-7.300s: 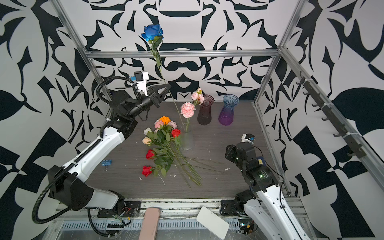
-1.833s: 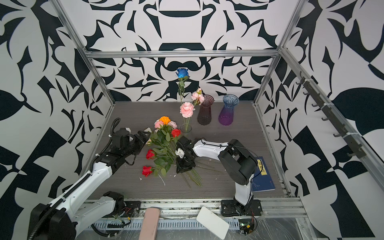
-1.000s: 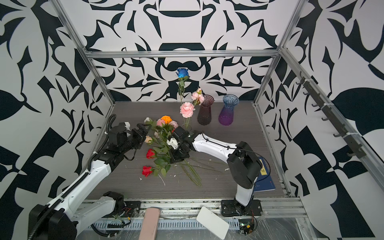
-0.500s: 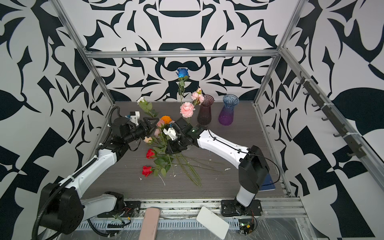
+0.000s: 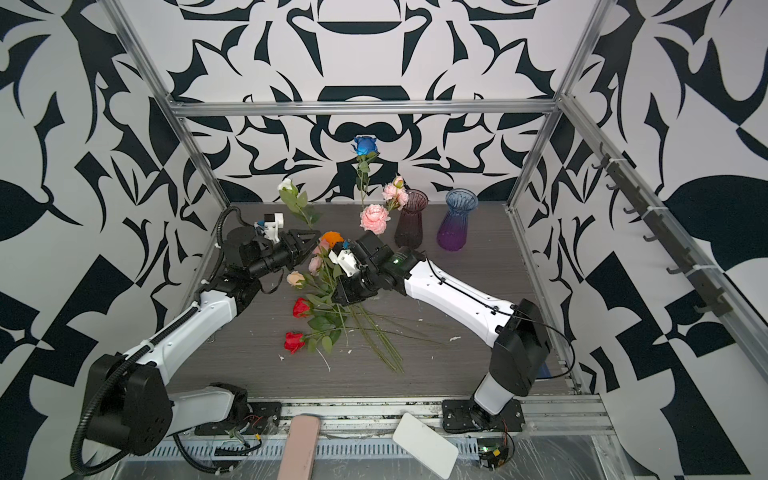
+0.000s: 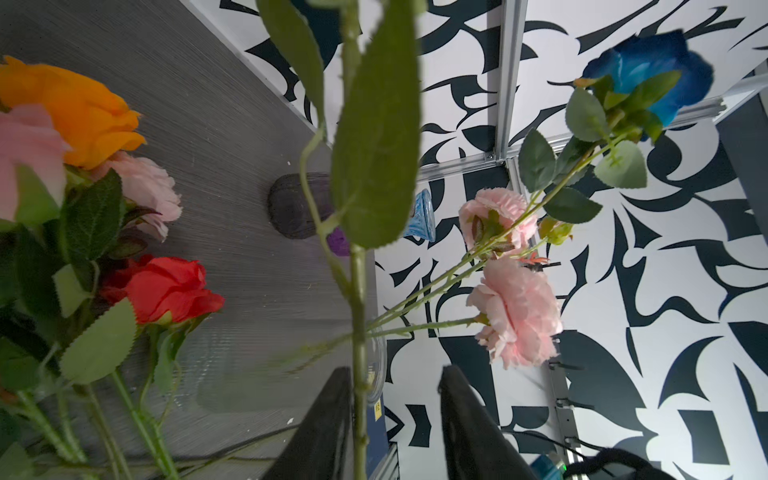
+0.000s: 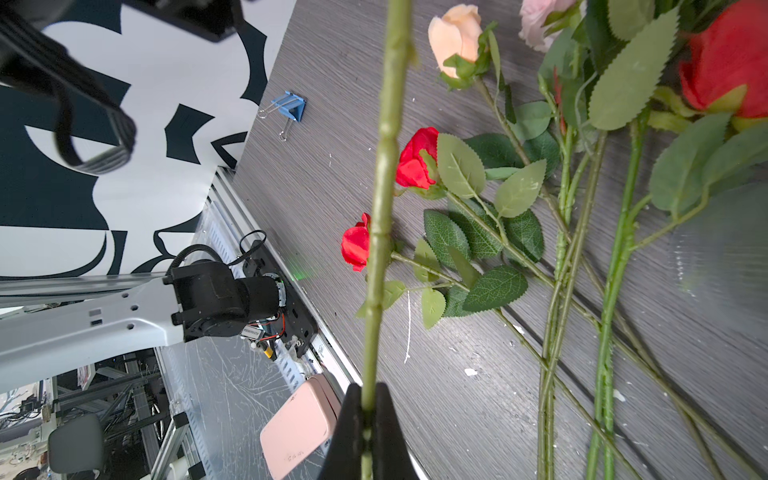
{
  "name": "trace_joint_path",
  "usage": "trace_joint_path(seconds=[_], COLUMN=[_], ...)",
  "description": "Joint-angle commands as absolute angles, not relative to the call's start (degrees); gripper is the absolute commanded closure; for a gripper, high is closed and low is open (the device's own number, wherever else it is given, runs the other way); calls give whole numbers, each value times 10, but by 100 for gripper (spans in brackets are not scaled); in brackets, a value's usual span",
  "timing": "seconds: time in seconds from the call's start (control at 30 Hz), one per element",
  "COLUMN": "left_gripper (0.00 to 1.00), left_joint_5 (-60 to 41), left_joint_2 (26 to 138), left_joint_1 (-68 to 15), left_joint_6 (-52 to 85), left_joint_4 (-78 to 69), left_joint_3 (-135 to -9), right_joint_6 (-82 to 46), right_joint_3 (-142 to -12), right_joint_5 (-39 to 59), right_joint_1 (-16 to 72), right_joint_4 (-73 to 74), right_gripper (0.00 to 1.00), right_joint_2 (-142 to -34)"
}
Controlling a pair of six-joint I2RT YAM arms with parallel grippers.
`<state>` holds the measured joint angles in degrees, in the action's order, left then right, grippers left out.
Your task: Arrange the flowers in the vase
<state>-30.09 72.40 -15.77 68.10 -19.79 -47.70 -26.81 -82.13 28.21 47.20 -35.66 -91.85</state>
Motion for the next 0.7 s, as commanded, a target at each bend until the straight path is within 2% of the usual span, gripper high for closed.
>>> trace_joint_path(seconds=[0.0, 0.27, 0.5, 0.67], left_gripper=[64, 69, 68, 74], left_joint_5=[-310, -310, -308, -313], left_joint_2=[726, 757, 782, 787], left_joint_1=[-161, -182, -205, -205], left_joint_6=[689, 690, 689, 689], left_joint_4=[-225, -229, -234, -239], left_joint_3=[-475, -481, -496, -505], right_joint_6=[-261, -255, -252, -252], right_joint_3=[-820, -818, -815, -813], right_joint_5=[282, 289, 291, 292], right_joint_1=[463, 451, 449, 446], right_joint_4=[-351, -356, -358, -359], right_gripper=[100, 100, 100, 100], right_joint_2=[-898, -894, -891, -891])
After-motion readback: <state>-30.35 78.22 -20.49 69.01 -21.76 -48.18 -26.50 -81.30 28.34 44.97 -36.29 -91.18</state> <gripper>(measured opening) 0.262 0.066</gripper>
